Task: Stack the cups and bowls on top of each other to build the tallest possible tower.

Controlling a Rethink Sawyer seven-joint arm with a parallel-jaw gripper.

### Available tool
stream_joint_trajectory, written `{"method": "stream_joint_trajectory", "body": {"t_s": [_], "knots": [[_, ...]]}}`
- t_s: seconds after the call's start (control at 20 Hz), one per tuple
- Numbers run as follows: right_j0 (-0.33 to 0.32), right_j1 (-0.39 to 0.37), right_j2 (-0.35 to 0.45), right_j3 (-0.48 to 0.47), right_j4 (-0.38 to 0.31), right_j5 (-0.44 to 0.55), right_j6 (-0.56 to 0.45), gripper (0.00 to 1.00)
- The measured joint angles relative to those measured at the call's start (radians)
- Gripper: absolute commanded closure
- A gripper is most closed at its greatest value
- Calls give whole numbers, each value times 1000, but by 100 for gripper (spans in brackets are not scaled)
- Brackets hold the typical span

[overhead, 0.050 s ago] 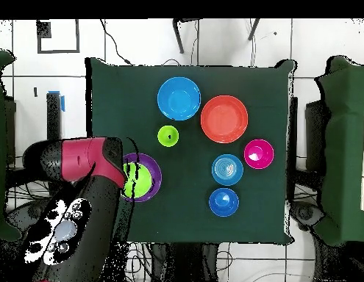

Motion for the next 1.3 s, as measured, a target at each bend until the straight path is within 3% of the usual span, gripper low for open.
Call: {"method": "stream_joint_trajectory", "body": {"t_s": [1.3], "knots": [[19, 40, -39, 0, 11, -56, 0, 100]]}}
